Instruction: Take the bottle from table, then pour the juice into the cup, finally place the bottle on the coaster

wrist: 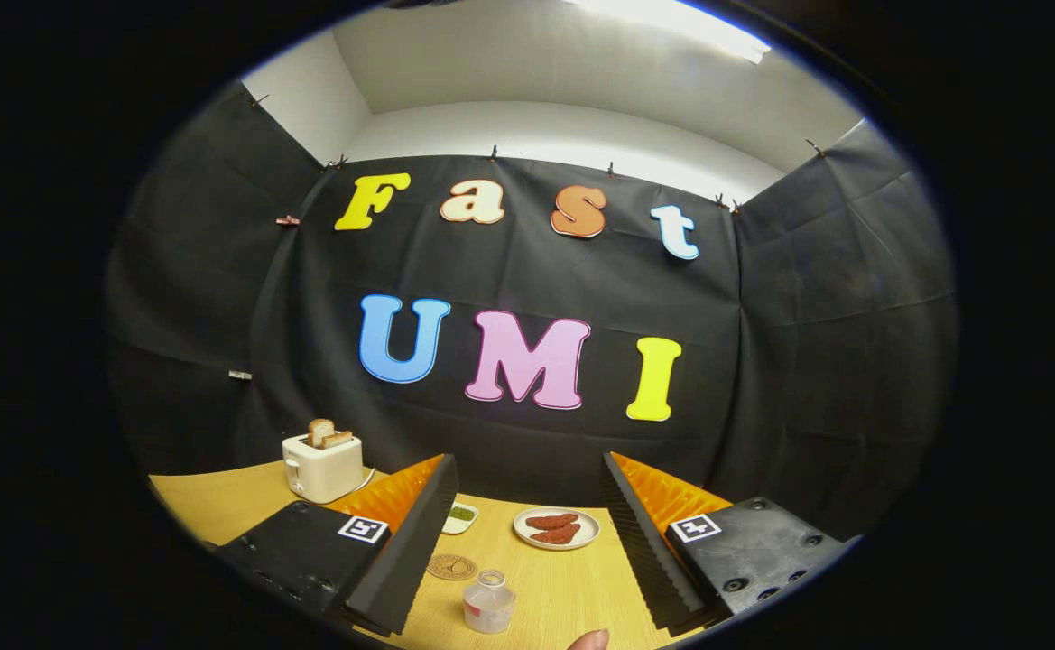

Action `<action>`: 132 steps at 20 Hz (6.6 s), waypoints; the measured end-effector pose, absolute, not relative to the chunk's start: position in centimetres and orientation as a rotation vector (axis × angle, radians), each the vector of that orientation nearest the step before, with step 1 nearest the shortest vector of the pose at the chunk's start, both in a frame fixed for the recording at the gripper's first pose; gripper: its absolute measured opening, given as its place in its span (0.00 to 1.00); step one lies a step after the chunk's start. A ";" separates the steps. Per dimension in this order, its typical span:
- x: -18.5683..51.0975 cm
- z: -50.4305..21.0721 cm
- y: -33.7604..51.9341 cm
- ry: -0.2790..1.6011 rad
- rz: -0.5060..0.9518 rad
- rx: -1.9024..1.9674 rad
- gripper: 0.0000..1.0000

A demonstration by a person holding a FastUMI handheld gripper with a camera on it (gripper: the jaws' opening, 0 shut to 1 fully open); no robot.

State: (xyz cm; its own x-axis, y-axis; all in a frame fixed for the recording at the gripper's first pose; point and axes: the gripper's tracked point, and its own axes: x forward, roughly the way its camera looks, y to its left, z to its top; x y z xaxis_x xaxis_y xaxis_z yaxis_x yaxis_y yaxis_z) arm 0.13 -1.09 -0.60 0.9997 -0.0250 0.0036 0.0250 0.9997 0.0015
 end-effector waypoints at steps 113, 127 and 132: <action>8.5 -25.3 16.6 0.114 0.553 -1.634 0.75; 8.8 -25.2 17.5 0.071 0.581 -1.695 0.75; 9.0 -25.3 17.4 0.070 0.583 -1.706 0.75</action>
